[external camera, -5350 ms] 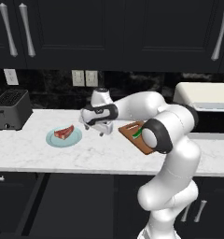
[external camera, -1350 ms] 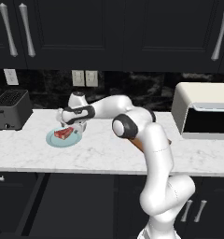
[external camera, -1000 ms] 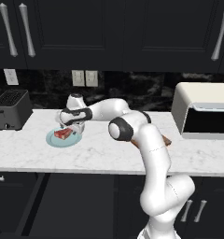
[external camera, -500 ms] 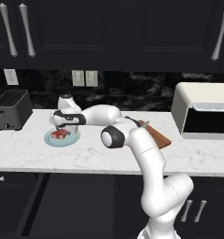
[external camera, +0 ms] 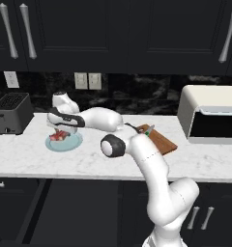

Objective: Pick up the knife from the drawer and place it on the cutting board. Then place the meat from the plate to the cutting board.

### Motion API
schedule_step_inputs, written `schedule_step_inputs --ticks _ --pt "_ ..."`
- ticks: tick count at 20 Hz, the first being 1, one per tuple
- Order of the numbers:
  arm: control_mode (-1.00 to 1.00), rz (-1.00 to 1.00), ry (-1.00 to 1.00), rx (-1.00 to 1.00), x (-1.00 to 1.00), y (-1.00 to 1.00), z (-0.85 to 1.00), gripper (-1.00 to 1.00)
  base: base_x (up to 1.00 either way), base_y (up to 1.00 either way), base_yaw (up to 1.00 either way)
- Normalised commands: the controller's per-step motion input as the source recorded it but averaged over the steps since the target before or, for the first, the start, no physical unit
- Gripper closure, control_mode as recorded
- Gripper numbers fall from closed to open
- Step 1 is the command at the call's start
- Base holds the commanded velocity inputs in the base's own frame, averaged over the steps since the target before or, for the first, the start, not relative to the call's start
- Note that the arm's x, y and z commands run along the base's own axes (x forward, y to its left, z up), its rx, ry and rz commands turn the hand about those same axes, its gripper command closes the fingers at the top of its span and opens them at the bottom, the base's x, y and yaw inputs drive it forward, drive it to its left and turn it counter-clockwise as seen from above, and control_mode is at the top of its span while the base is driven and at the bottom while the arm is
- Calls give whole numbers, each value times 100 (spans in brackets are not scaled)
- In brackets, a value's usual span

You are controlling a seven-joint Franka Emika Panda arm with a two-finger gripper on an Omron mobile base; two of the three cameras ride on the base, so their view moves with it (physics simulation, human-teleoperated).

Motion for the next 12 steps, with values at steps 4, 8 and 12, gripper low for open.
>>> schedule_step_inputs --ticks 4,8,12 --pt "-100 -2 -5 24 -100 -24 0 100 0 0 0" --pt "-100 -4 -8 22 -100 -33 -13 100 0 0 0" --pt "-100 -5 -16 18 -100 -61 -2 100 0 0 0"
